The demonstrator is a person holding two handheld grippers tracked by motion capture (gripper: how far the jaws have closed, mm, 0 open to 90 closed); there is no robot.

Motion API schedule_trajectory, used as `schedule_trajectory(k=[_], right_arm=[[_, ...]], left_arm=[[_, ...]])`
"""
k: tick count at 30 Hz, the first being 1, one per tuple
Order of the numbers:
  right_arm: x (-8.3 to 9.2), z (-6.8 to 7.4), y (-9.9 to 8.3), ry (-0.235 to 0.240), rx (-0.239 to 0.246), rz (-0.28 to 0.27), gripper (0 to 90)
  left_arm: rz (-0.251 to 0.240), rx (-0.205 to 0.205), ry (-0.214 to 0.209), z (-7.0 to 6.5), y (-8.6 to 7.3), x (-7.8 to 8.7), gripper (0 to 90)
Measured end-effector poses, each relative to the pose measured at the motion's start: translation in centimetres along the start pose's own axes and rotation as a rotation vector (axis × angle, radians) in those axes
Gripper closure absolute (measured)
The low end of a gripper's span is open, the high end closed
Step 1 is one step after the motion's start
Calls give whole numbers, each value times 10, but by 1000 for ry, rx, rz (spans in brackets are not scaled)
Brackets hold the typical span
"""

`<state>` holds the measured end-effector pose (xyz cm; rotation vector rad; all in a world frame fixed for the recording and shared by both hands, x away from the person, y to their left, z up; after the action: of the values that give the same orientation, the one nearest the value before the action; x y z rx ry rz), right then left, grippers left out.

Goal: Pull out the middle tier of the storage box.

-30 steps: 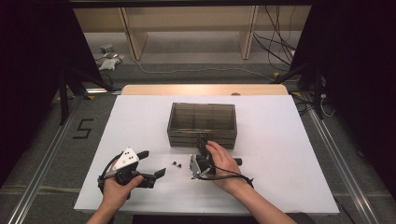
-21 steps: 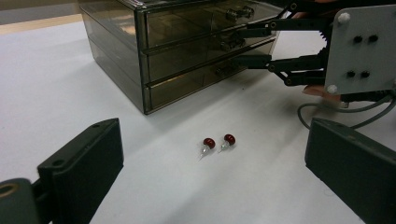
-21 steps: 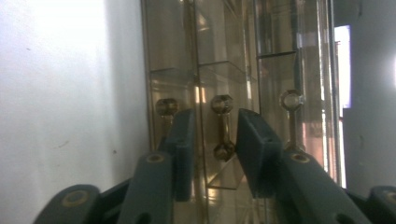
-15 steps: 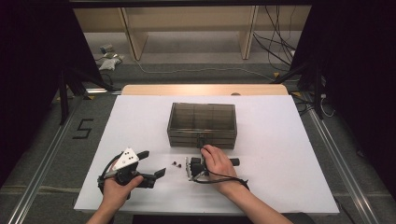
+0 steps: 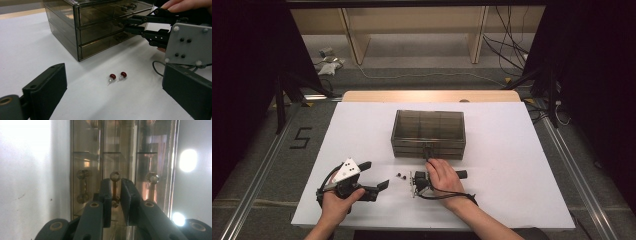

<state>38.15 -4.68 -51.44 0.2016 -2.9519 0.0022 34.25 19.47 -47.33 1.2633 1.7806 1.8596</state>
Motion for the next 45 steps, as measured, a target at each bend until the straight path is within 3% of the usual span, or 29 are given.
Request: schedule_trajectory(k=[14,45], right_arm=[[0,-2,5,21,-19,32,815],[8,-3,7,30,-10,31,815]], left_arm=[[-3,5,3,1,0,1,61],[-2,2,5,1,0,1,61]])
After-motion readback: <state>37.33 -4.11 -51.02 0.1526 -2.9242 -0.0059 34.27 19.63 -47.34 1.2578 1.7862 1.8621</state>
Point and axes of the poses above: each handheld gripper's, and its own axes: x roughly backward along the jaws, y roughly out of its top, z roughly to its left, the point moved 1 cm from there along -x, roughly forward along the jaws, and after that the axes turned 3 degrees about -y, right-handed, at the moved point
